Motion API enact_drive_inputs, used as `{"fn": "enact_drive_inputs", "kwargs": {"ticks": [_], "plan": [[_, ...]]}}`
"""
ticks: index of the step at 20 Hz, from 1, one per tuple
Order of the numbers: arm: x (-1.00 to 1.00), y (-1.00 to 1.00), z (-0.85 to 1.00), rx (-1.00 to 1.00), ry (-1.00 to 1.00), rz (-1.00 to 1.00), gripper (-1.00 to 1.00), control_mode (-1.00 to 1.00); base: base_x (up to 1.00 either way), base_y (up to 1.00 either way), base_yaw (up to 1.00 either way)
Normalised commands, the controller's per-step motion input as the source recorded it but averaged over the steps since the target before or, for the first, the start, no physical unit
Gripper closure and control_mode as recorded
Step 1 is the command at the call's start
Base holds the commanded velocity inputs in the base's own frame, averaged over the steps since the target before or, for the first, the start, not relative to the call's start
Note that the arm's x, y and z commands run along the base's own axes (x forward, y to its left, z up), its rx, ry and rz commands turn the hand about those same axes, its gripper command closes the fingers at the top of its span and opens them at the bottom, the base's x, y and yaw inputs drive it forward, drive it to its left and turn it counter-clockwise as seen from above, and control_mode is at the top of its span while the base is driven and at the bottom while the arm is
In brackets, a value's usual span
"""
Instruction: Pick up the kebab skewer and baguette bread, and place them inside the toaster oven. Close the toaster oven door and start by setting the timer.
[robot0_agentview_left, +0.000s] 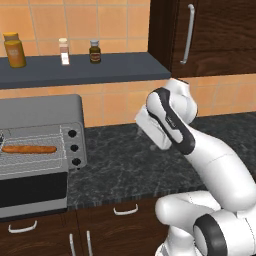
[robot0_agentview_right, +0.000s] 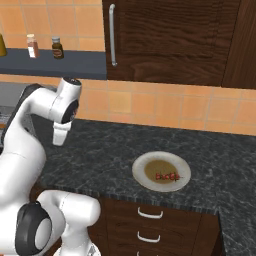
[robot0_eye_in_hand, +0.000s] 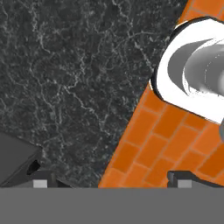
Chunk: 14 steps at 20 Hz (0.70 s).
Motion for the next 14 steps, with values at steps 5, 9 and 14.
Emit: {"fn": "enact_drive_inputs", "kwargs": {"ticks": [5,9,14], "plan": [[0.00,-1.00,-0.25,-0.07,0.09,-0.28,-1.00,-1.00,0.00,0.00,0.00],[0.00,-1.00,-0.24,-0.10,0.11,-0.26,-1.00,-1.00,0.00,0.00,0.00],[-0.01,-0.99,-0.11,-0.12,0.11,-0.26,-1.00,-1.00,0.00,0.00,0.00]]}}
